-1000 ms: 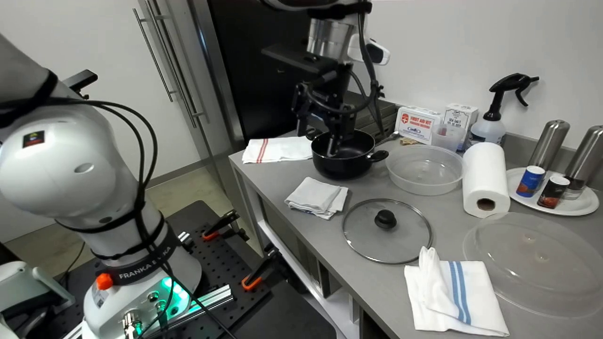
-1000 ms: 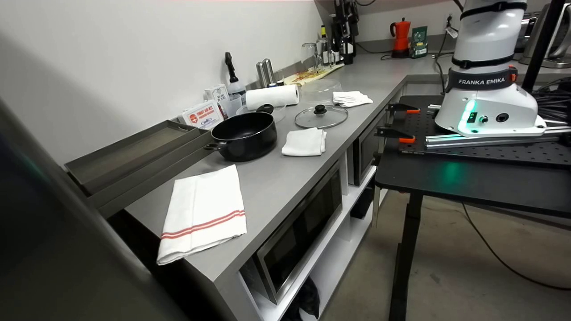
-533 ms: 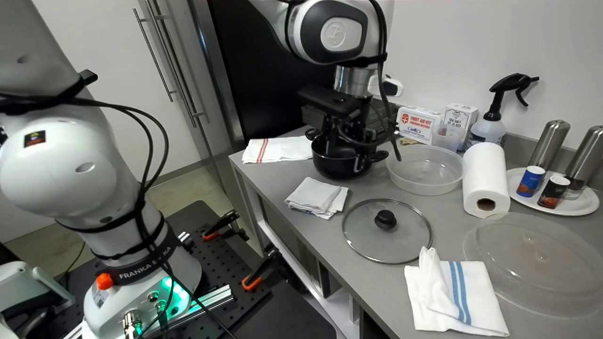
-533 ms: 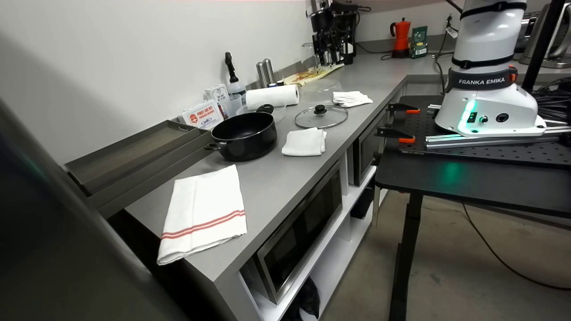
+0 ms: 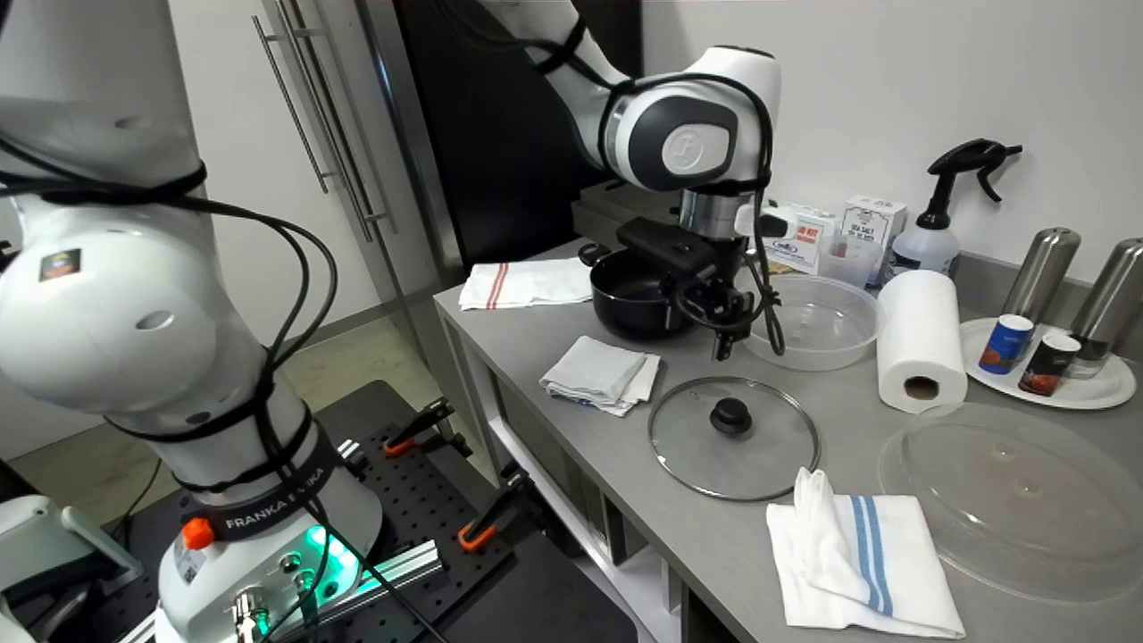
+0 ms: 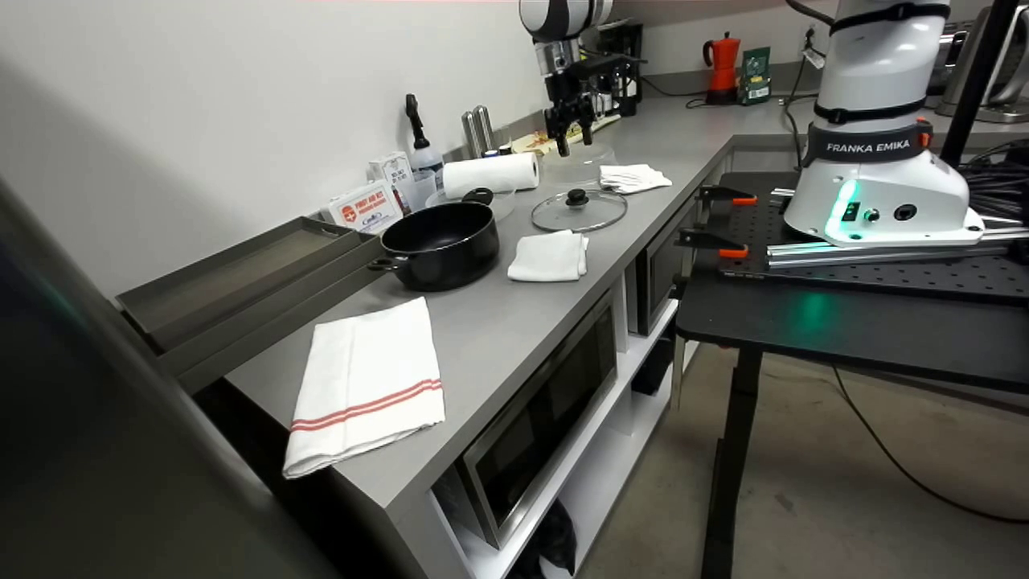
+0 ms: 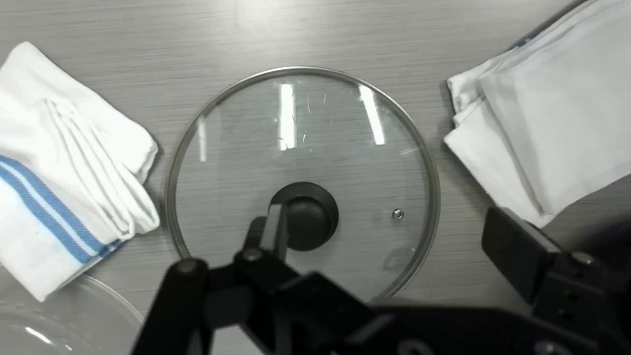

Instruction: Pick up the lid and put it on the pot

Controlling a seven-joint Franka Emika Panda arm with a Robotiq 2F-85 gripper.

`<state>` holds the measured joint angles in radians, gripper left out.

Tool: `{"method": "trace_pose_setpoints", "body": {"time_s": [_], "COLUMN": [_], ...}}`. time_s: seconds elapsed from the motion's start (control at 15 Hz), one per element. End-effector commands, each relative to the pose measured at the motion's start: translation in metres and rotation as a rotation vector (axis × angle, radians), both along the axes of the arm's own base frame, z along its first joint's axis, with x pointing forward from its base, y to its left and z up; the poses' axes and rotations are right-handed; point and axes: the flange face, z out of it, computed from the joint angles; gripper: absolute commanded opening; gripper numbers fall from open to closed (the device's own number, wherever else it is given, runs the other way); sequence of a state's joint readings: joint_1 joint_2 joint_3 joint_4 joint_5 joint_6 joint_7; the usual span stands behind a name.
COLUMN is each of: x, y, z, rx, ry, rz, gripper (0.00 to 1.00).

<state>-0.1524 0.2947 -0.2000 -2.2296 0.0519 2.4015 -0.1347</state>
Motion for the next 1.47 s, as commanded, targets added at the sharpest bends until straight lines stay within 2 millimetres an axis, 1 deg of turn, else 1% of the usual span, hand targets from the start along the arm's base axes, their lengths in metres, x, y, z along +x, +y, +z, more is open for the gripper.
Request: {"method": "trace_pose_setpoints", "body": {"time_s": [0.0,0.27,0.6,0.8,0.93,1.13,1.27,1.4], "x": [0.025,0.041,0.06,0.068,0.069,0.067,0.061,0.055], "y": [-0.014,-0.028,-0.045,-0.055,-0.061,-0.067,-0.068,-0.066], "z": [-0.031,-0.056,-0.077,-0.088,-0.094,-0.1,-0.1,-0.096], "rx": [-0.025,-0.032,-0.014,0.018,0.041,0.064,0.075,0.074], "ry": [-0.002,0.013,0.014,0.002,-0.003,-0.007,-0.007,-0.012], "rz": [-0.073,-0.117,-0.158,-0.197,-0.224,-0.256,-0.267,-0.268], "gripper": [1.0,1.0,1.0,1.0,1.0,1.0,1.0,1.0]}}
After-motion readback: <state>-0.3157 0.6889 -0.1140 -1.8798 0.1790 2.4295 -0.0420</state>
